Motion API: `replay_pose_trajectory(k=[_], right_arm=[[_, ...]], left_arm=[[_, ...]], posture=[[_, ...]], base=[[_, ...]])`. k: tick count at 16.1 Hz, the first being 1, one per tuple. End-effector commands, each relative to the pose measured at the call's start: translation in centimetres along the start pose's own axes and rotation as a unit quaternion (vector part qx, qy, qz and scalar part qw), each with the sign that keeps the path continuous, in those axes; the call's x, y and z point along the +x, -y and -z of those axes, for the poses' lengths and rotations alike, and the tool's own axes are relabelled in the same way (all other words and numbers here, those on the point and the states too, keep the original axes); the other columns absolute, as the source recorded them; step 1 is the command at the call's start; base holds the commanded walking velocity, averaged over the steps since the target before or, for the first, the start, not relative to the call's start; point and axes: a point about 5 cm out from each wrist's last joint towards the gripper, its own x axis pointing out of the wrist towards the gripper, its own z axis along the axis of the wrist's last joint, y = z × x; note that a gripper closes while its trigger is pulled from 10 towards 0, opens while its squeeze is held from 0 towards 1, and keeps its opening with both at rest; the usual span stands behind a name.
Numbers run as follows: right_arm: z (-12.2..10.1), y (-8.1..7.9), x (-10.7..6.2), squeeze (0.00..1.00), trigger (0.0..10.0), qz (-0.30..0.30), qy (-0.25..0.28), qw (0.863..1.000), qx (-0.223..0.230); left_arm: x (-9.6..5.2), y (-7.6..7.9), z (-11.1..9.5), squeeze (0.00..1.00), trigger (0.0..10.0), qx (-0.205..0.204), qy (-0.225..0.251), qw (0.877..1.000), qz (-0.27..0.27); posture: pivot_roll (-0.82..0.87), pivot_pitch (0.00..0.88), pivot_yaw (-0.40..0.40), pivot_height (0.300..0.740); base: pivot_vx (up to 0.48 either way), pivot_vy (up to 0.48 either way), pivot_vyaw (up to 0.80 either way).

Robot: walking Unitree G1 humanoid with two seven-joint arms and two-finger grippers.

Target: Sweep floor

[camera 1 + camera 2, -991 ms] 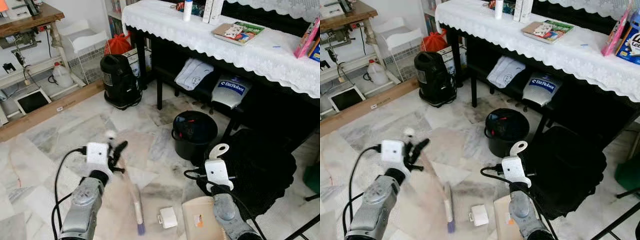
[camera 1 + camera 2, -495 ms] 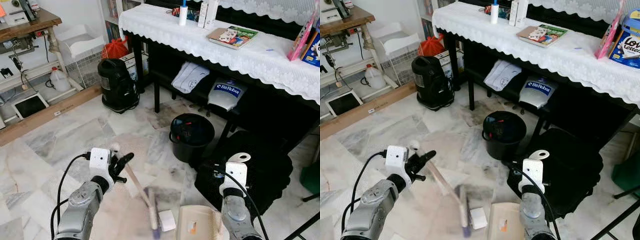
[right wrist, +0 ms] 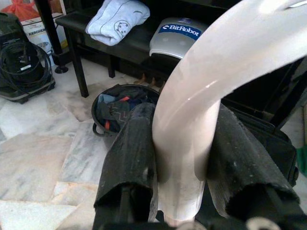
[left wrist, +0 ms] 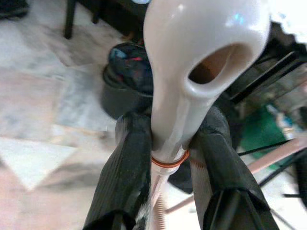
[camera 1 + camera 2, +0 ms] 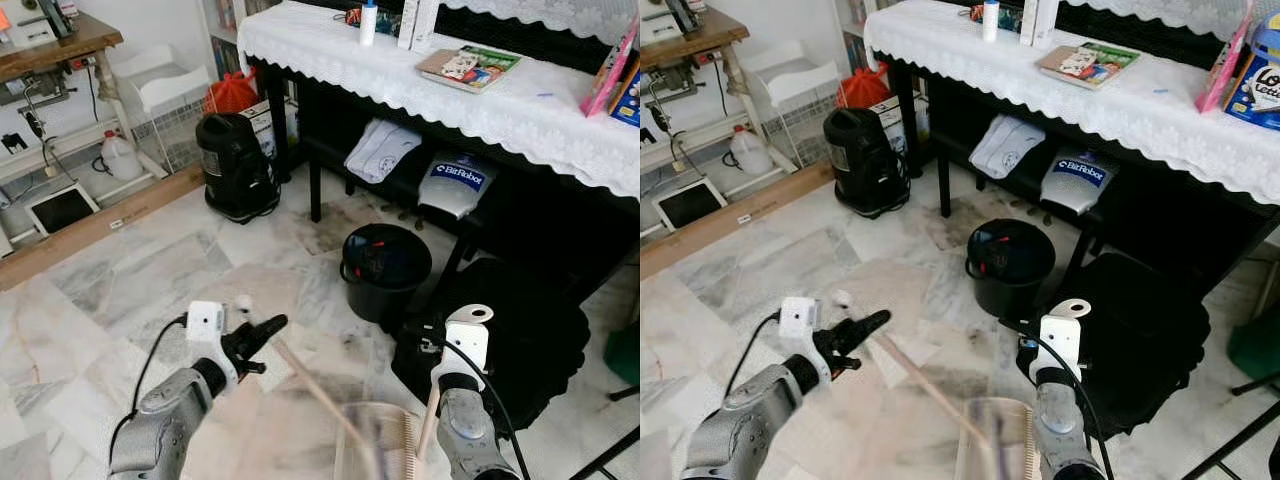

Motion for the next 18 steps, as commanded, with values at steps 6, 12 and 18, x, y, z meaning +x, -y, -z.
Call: replay_pose_trajectory(k=[6, 12, 18], right_arm=[[0.8, -0.5, -0.4, 0.00, 10.0, -0.014, -0.028, 0.999, 0.009], [-0.3, -0.3, 0.5, 0.00, 10.0, -0.014, -0.005, 1.000, 0.017], [-5.5, 0.4, 3.1, 0.00, 10.0, 0.016, 0.096, 0.990, 0.100]], left_arm=[[-0.4, -0.8, -5.6, 0.00, 10.0, 0.069, 0.140, 0.985, -0.076], [-1.0, -1.3, -8.7, 0.00, 10.0, 0.169, 0.231, 0.942, -0.172], [0.3, -0.8, -7.1, 0.00, 10.0, 0.244, 0.234, 0.920, -0.198]], posture=[[0.12, 0.096, 0.025, 0.740], [0.12, 0.084, 0.021, 0.740], [0.10, 0.050, 0.016, 0.740]], base=[[0.000, 0.000, 0.00], [0.000, 0.000, 0.00], [0.000, 0.000, 0.00]])
